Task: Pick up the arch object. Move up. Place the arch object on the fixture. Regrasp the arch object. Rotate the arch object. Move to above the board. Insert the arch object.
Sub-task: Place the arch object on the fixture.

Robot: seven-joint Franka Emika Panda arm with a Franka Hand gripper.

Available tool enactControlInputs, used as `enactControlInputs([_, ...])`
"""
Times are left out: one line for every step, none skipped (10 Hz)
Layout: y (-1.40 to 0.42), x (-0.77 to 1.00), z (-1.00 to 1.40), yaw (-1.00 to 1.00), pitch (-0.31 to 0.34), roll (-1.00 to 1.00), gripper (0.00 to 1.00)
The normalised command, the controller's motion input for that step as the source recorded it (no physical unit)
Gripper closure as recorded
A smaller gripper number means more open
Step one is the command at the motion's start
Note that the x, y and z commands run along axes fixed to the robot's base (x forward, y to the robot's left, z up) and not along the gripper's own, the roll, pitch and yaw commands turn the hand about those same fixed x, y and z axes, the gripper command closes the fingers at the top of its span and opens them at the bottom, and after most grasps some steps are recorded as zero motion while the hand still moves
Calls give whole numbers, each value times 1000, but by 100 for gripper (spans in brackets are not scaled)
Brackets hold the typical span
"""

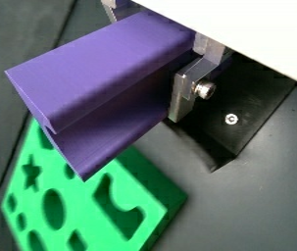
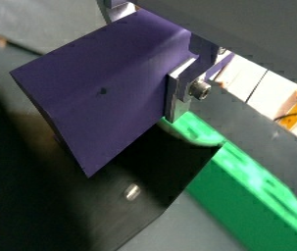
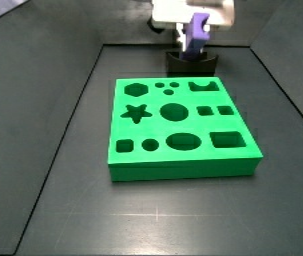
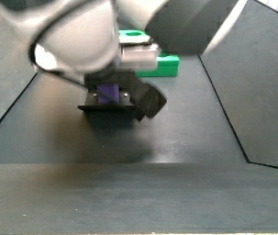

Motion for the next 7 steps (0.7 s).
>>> enactControlInputs([80,123,-468,-186,-21,-153,100])
enactControlInputs([67,95,-306,-155,-43,-141,100])
enactControlInputs([88,78,-217,-124,-71,-115,100])
enactControlInputs([85,68,-216,-85,-74,-107,100])
enactControlInputs([84,68,-215,-50,-74,-107,100])
enactControlInputs([83,69,-215,-37,-74,-107,100])
enactControlInputs([-500,0,-167,0,0,0,100])
